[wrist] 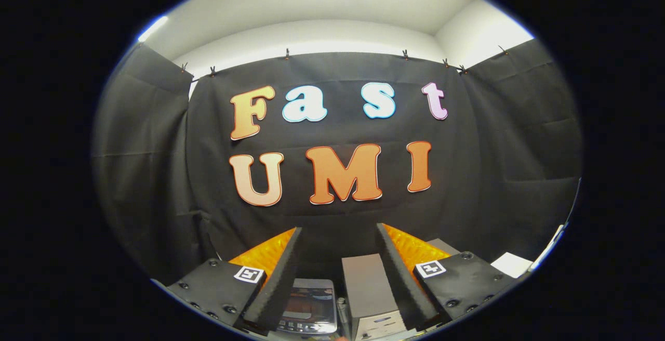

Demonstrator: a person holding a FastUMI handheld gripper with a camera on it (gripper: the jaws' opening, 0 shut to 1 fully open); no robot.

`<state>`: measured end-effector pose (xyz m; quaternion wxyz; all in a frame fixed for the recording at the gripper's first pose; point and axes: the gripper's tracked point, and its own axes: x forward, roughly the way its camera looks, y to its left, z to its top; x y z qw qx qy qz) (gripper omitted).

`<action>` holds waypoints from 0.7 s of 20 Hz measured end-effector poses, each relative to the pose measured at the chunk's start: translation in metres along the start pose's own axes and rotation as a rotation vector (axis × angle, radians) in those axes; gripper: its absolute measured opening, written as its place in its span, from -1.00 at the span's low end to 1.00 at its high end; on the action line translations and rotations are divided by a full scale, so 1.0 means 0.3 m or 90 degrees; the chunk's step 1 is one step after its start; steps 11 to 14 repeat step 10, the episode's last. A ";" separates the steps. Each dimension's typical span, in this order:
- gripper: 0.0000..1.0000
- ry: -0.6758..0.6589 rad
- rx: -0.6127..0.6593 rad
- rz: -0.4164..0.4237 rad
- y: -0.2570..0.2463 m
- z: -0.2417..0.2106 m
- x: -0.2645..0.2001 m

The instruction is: Put the clothes into the washing machine and then close the washing machine lid.

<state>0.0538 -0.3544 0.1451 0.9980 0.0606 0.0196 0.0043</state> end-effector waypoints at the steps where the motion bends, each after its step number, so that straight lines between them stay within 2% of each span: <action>1: 0.81 0.001 0.003 0.000 -0.021 0.003 0.000; 7: 0.81 0.000 0.031 0.008 -0.070 0.014 0.003; 14: 0.81 0.006 0.019 0.013 -0.059 0.014 0.011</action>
